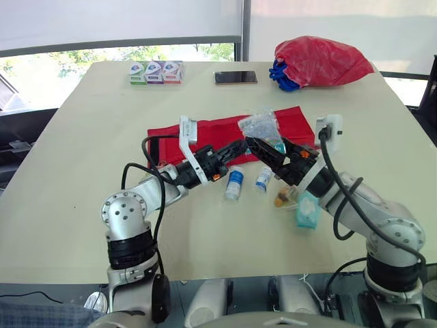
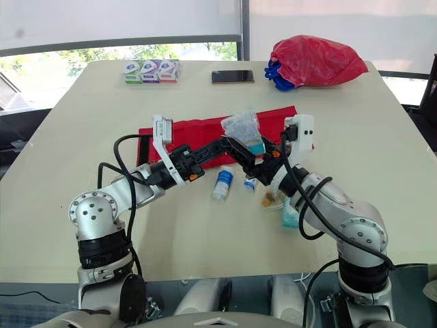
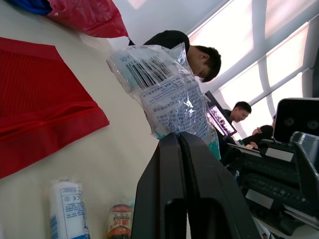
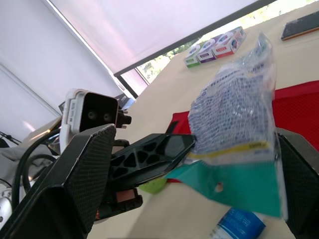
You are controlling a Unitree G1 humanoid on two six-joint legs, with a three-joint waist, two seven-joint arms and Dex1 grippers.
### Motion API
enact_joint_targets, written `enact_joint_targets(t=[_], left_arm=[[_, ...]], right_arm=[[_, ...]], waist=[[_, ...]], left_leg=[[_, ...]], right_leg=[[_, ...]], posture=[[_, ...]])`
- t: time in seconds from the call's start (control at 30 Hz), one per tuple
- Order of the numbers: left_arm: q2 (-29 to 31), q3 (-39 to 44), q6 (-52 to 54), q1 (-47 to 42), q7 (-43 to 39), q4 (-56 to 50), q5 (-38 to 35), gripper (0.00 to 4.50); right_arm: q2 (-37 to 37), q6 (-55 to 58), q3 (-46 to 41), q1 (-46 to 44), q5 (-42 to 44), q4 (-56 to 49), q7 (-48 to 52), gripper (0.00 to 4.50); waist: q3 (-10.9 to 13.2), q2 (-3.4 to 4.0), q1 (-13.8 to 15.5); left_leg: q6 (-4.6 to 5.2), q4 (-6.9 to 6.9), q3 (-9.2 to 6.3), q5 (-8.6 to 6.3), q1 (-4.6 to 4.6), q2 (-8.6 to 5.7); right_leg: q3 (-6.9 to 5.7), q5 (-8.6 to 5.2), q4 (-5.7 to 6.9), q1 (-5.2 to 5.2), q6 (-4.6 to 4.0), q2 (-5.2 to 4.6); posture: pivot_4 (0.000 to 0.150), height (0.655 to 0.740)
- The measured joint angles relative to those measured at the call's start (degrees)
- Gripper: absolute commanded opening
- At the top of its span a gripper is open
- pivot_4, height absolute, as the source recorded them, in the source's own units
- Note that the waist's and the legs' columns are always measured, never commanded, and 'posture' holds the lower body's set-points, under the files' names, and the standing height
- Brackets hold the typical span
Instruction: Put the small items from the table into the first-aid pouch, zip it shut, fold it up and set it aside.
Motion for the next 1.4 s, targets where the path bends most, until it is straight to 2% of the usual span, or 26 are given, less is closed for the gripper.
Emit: enact_joint_targets(t=[0.2, 0.23, 0.3, 0.57, 1.1, 1.13, 1.17, 1.23, 1.37, 1.4], left_arm=[[2.74, -2.08, -0.98, 0.00, -1.53, 0.00, 0.04, 0.03], [3.35, -2.47, -1.05, 0.00, -1.93, 0.00, 0.07, 0.00], [3.80, -3.22, -1.32, 0.06, -2.81, 0.00, 0.09, 0.00], [6.05, -4.48, -3.20, 3.66, -5.28, -0.44, 0.61, 0.00], [8.57, -6.39, -6.67, 5.57, -9.52, -0.54, 2.66, 0.00], [9.35, -6.38, -7.14, 5.66, -10.16, -0.50, 3.50, 0.53], [9.75, -6.28, -7.30, 5.74, -10.43, -0.46, 3.74, 0.56], [10.78, -6.22, -7.66, 5.78, -11.72, -0.29, 4.78, 1.21], [14.06, -6.00, -10.10, 5.35, -15.33, 1.00, 8.80, 3.13], [15.78, -6.23, -11.99, 4.74, -16.74, 2.43, 12.07, 3.71]], right_arm=[[-3.63, 0.11, -0.16, -0.27, 5.09, 0.73, -0.04, 4.50], [-4.46, 0.13, -0.17, -0.27, 5.86, 0.75, -0.03, 4.10], [-5.09, 0.14, -0.45, -0.27, 7.66, 0.80, -0.03, 3.84], [-7.08, -0.41, 0.22, 0.40, 10.08, 0.79, -0.82, 0.04], [-7.93, -1.45, 1.32, 1.11, 10.44, 0.79, -2.20, 0.04], [-7.77, -2.08, 1.19, 1.31, 10.55, 0.90, -2.71, 0.00], [-7.80, -2.31, 1.05, 1.52, 10.56, 0.99, -2.89, 0.00], [-7.79, -2.46, 1.03, 1.87, 10.70, 1.12, -3.28, 0.00], [-7.79, -3.53, 0.87, 2.70, 12.00, 1.47, -3.69, 0.00], [-7.85, -3.79, 0.65, 3.12, 12.65, 1.66, -3.69, 0.00]], waist=[[0.00, 0.00, -0.46], [0.00, 0.00, -0.53], [0.00, 0.00, -0.79], [0.01, 0.01, -0.94], [0.01, 0.01, -0.92], [0.01, 0.01, -0.93], [0.02, 0.02, -0.93], [0.02, 0.02, -0.94], [0.03, 0.03, -0.93], [0.04, 0.04, -0.91]], left_leg=[[0.00, -0.02, -0.01, 0.00, 0.00, 0.02], [0.00, -0.02, -0.01, 0.00, 0.00, 0.02], [0.00, -0.03, -0.01, 0.00, 0.00, 0.03], [0.01, -0.05, 0.00, 0.00, 0.00, 0.05], [0.02, -0.06, -0.01, -0.01, -0.02, 0.04], [0.02, -0.06, -0.02, -0.01, -0.02, 0.04], [0.02, -0.07, -0.01, -0.01, -0.02, 0.04], [0.02, -0.08, -0.01, -0.01, -0.03, 0.04], [0.02, -0.09, -0.01, -0.01, -0.03, 0.04], [0.02, -0.10, -0.01, -0.01, -0.04, 0.04]], right_leg=[[0.00, -0.01, -0.01, 0.00, -0.01, 0.01], [0.00, -0.01, -0.01, 0.00, -0.01, 0.01], [0.00, -0.01, -0.01, 0.00, -0.01, 0.01], [0.02, -0.02, -0.04, 0.00, -0.01, 0.00], [0.01, -0.02, -0.08, 0.00, -0.01, -0.01], [0.00, -0.02, -0.08, 0.00, -0.01, -0.01], [0.01, -0.02, -0.08, 0.00, -0.01, -0.01], [0.00, -0.02, -0.09, -0.01, -0.01, 0.00], [0.00, -0.02, -0.10, -0.02, -0.01, 0.00], [-0.01, -0.02, -0.10, -0.02, -0.01, 0.00]], posture=[[0.150, 0.7400], [0.150, 0.7400], [0.150, 0.7400], [0.150, 0.7400], [0.150, 0.7400], [0.150, 0.7400], [0.150, 0.7400], [0.150, 0.7400], [0.150, 0.7400], [0.150, 0.7400]])
